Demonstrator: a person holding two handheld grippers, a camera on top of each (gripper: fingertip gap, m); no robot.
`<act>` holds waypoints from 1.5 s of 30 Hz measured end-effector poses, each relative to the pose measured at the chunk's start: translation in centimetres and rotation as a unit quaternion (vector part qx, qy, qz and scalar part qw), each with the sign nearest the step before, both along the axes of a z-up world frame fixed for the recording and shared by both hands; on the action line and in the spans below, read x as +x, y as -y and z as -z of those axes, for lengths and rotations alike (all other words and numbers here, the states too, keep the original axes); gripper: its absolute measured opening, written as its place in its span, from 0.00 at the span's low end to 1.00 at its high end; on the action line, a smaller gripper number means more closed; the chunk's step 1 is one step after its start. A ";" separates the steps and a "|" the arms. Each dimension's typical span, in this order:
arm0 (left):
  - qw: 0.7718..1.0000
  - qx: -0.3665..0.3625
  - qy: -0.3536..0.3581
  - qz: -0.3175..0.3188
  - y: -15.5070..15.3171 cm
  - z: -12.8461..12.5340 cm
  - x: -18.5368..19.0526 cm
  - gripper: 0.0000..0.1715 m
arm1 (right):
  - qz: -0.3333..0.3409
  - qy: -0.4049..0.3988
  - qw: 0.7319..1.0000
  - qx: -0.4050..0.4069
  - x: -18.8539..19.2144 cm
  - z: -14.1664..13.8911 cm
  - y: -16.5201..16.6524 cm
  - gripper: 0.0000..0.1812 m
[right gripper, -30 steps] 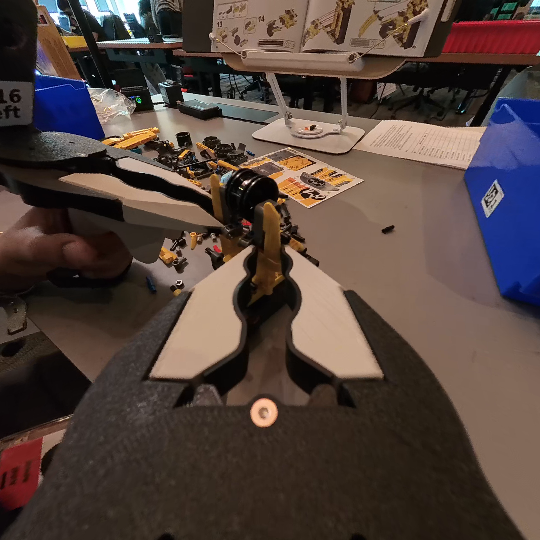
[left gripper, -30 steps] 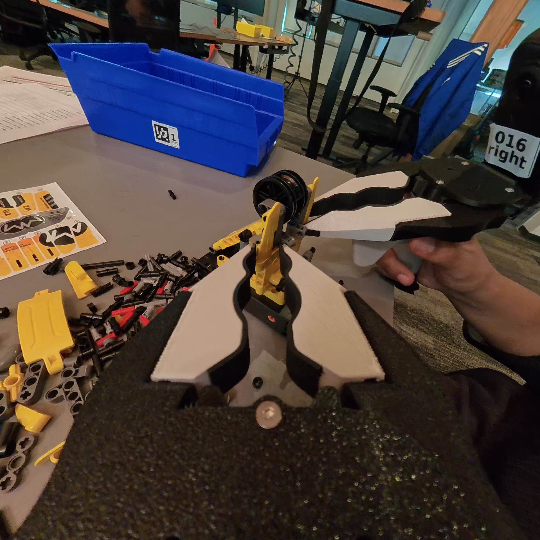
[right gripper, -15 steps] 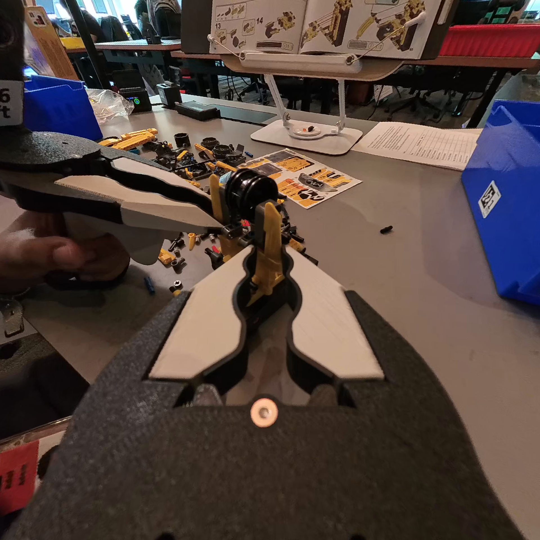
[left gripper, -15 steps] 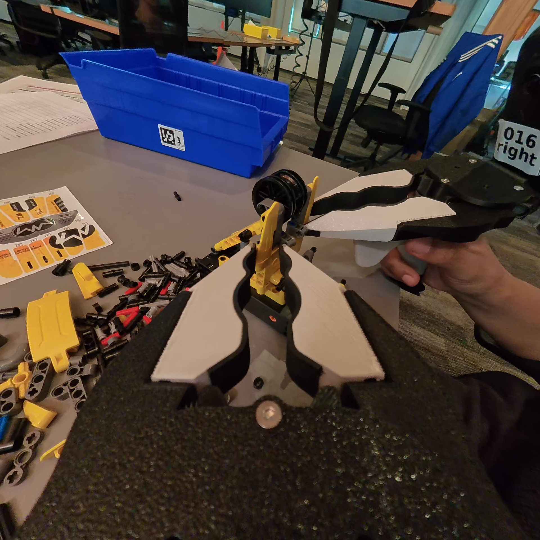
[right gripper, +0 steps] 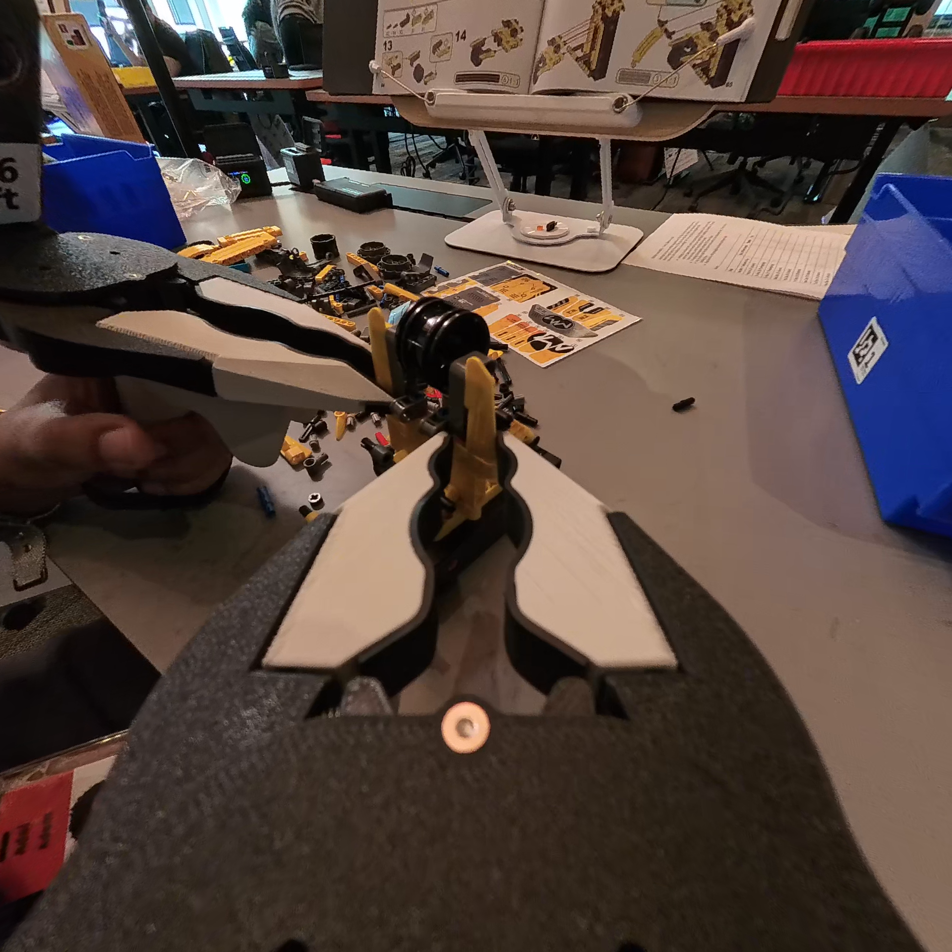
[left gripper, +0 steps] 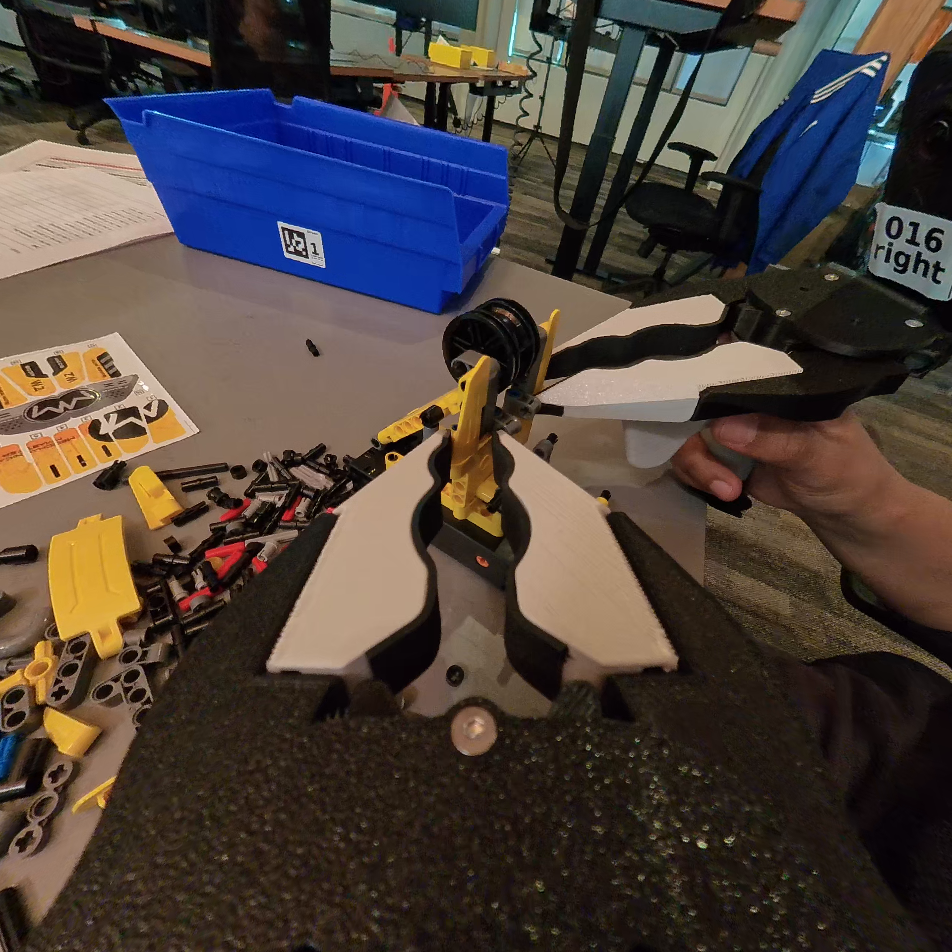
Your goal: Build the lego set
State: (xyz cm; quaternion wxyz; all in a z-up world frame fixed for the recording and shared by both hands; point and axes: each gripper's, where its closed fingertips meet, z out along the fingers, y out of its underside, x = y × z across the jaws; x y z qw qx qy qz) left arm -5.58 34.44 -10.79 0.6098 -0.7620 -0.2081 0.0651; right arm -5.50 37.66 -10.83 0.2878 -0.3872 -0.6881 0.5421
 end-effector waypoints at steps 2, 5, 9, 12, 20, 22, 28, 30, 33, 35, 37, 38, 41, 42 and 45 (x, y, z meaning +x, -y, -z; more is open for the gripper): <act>1.000 -0.001 -0.002 0.000 0.0 0.0 0.0 0.09 | -0.003 -0.001 1.000 0.004 0.0 0.0 0.0 0.08; 1.000 0.003 0.005 0.011 0.0 0.0 0.2 0.09 | -0.011 -0.001 1.000 0.016 0.1 -0.1 -0.2 0.10; 0.999 0.010 0.020 0.039 -0.1 0.0 0.8 0.09 | -0.001 -0.011 0.999 0.040 0.1 -0.4 -1.1 0.18; 0.999 0.013 0.025 0.045 0.0 0.0 0.8 0.09 | 0.002 -0.010 0.998 0.061 0.3 -0.5 -1.0 0.18; 0.999 0.011 0.024 0.040 0.2 0.0 0.7 0.09 | 0.018 -0.038 0.997 0.063 0.9 -2.4 -2.2 0.20; 0.999 0.010 0.025 0.042 0.1 0.0 0.7 0.09 | -0.002 -0.028 0.999 0.040 1.2 -2.4 -1.3 0.22; 0.999 0.007 0.022 0.046 0.0 0.1 0.9 0.09 | 0.006 -0.014 0.998 0.058 1.2 -1.2 0.9 0.31; 0.999 0.005 0.020 0.050 -0.1 0.1 1.0 0.09 | 0.022 -0.013 0.997 0.068 0.9 -0.6 1.3 0.31; 0.999 0.000 0.012 0.050 -0.1 0.1 1.1 0.09 | 0.041 -0.016 0.996 0.071 0.5 -0.1 1.4 0.31; 0.999 0.001 0.012 0.050 -0.1 0.1 1.1 0.09 | 0.040 -0.014 0.997 0.065 0.5 -0.1 1.4 0.31; 0.998 0.002 0.015 0.053 -0.1 0.1 1.2 0.09 | 0.037 -0.010 0.998 0.057 0.5 -0.1 1.4 0.32; 0.998 0.003 0.015 0.053 -0.1 0.1 1.2 0.09 | 0.035 -0.008 0.998 0.053 0.5 -0.1 1.4 0.31; 0.998 0.003 0.014 0.054 -0.1 0.1 1.2 0.09 | 0.032 -0.007 0.998 0.052 0.6 -0.1 1.3 0.31; 0.998 0.004 0.013 0.054 -0.1 0.0 1.2 0.09 | 0.032 -0.009 0.998 0.053 0.6 -0.1 1.3 0.31; 0.999 0.008 -0.002 0.045 0.2 -0.3 1.0 0.09 | 0.035 -0.020 0.998 0.052 0.7 -0.7 1.0 0.31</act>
